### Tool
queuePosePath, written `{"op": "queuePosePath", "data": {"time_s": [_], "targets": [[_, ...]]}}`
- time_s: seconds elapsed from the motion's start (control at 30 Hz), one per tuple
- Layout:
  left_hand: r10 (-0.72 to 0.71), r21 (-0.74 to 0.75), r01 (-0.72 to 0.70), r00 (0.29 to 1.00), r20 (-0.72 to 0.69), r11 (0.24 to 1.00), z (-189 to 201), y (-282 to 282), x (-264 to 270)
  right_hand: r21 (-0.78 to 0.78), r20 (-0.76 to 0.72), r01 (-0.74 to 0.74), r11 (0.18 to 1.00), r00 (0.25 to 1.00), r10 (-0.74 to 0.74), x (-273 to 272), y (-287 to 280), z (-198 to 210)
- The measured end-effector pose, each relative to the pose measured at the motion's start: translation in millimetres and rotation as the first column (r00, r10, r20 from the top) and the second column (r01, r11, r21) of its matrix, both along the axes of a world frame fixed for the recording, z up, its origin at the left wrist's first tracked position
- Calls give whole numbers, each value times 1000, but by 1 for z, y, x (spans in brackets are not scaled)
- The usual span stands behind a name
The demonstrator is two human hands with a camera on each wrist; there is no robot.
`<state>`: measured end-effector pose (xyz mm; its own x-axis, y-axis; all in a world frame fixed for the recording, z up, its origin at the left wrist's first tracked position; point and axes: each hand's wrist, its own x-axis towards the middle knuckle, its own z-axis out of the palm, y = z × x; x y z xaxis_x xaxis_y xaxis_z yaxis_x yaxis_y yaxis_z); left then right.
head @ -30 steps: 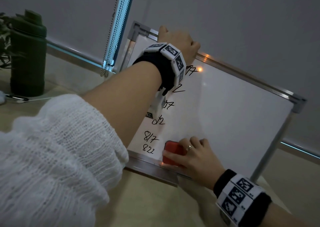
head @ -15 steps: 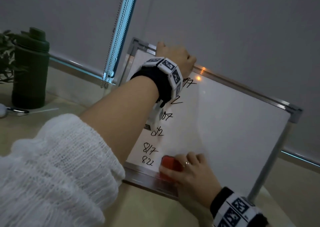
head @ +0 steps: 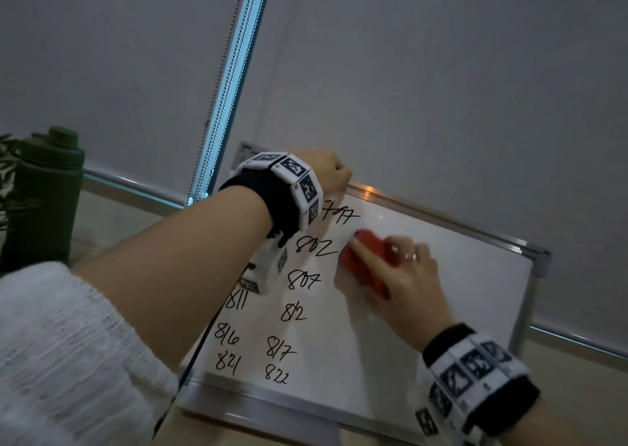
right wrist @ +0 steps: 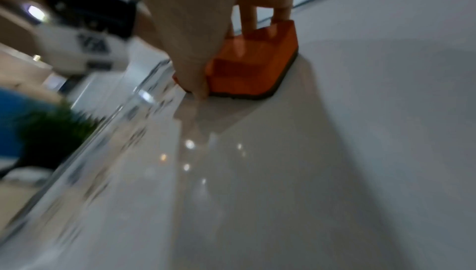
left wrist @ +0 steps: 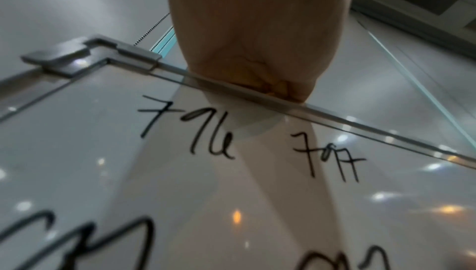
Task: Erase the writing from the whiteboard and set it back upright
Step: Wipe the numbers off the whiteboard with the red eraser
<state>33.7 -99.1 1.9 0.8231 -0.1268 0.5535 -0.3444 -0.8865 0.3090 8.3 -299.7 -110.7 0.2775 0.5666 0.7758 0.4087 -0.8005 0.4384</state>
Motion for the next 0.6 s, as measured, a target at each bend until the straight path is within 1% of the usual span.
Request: {"op": "queuePosePath", "data": {"time_s": [0.07, 0.1, 0.13, 0.2, 0.3, 0.33, 0.37, 0.4, 0.47, 0.53, 0.6], "targets": [[5, 32, -5, 1000, -16, 999, 4, 4, -1, -209, -32, -56, 976, 998, 50, -8, -7, -38], [22, 43, -21, 1000, -18, 999, 7, 7, -2, -316, -42, -70, 946, 997, 60, -12, -11, -54], [51, 47, -50, 998, -19, 998, 9, 12, -3, -384, -48, -84, 919, 996, 70, -14, -15, -66], [107, 32, -105, 993, -53, 994, 11, 25, -3, -420, -64, -114, 900, 993, 96, -15, -19, -77], [147, 14, -146, 985, -85, 989, 7, 37, -3, -446, -3, -130, 885, 990, 143, -9, -14, -60], [154, 16, -154, 985, -73, 988, 5, 38, -2, -411, 38, -124, 903, 988, 153, -4, -11, -46], [166, 24, -165, 985, -45, 986, 3, 38, -2, -327, 80, -116, 938, 985, 150, 1, -8, -29], [182, 37, -182, 983, -11, 983, 1, 38, -1, -209, 120, -98, 973, 985, 125, 7, -5, -10], [206, 51, -209, 977, 56, 977, -3, 39, -2, -1, 156, -35, 999, 987, 35, 15, 3, 20], [204, 52, -209, 974, 96, 977, -6, 40, -6, 99, 168, -19, 995, 986, 2, 20, 12, 26], [203, 72, -213, 971, 126, 974, -7, 39, -8, 126, 209, -82, 989, 976, 55, 19, 20, 9]]}}
